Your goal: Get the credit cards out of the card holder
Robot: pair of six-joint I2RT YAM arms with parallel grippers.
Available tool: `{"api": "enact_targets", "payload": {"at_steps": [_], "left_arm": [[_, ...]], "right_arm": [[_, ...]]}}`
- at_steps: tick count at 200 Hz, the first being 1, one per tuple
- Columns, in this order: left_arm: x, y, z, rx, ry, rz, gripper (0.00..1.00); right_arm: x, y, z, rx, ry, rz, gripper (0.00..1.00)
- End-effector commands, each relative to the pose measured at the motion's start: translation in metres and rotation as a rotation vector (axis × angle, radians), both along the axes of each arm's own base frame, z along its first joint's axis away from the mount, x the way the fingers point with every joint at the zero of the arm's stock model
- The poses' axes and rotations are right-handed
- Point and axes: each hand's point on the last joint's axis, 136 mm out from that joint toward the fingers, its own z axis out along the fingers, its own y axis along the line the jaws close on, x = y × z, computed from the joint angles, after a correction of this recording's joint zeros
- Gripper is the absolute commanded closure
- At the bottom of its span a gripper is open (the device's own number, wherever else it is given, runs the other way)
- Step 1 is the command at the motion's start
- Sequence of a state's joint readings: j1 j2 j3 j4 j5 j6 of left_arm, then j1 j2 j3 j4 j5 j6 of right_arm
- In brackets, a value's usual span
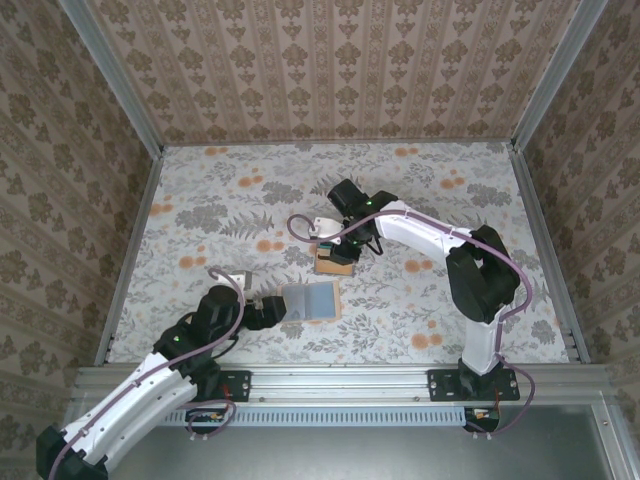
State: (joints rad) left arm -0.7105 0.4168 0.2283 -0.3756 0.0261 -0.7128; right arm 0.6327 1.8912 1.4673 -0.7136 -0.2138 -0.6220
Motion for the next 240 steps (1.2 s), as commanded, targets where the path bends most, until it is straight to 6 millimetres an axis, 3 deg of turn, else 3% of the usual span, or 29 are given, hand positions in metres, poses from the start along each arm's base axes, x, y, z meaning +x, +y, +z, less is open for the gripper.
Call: {"api": "enact_targets", "payload": {"at_steps": [1, 38, 77, 96, 119, 186, 220, 240], "left_arm": [[-0.003, 0.003, -0.007, 0.02, 0.009, -0.009, 0.0], [-0.003, 0.003, -0.008, 0.02, 0.011, -0.009, 0.0], [-0.003, -0.001, -0.007, 0.002, 0.02, -0.019, 0.03], [-0.003, -0.005, -0.007, -0.01, 0.039, -0.025, 0.09], [-0.002, -0.011, -0.006, -0.024, 0.064, -0.033, 0.24], [0.006, -0.037, -0.005, -0.024, 0.11, -0.06, 0.54], [0.009, -0.044, -0.013, 0.045, 0.139, -0.053, 0.64], [0.011, -0.047, -0.018, 0.065, 0.159, -0.045, 0.7]], "right_arm": [[0.009, 0.0, 0.018, 0.028, -0.052, -0.025, 0.71], [0.022, -0.006, 0.04, 0.078, -0.178, -0.107, 0.67], [0.013, -0.006, 0.075, 0.244, -0.177, -0.294, 0.69], [0.006, -0.005, 0.089, 0.359, -0.138, -0.424, 0.71], [-0.006, -0.007, 0.09, 0.459, -0.052, -0.57, 0.73], [-0.06, -0.005, 0.036, 0.589, 0.121, -0.777, 0.74], [-0.078, -0.008, 0.001, 0.582, 0.174, -0.875, 0.75], [-0.086, -0.006, -0.01, 0.578, 0.17, -0.887, 0.76]]}}
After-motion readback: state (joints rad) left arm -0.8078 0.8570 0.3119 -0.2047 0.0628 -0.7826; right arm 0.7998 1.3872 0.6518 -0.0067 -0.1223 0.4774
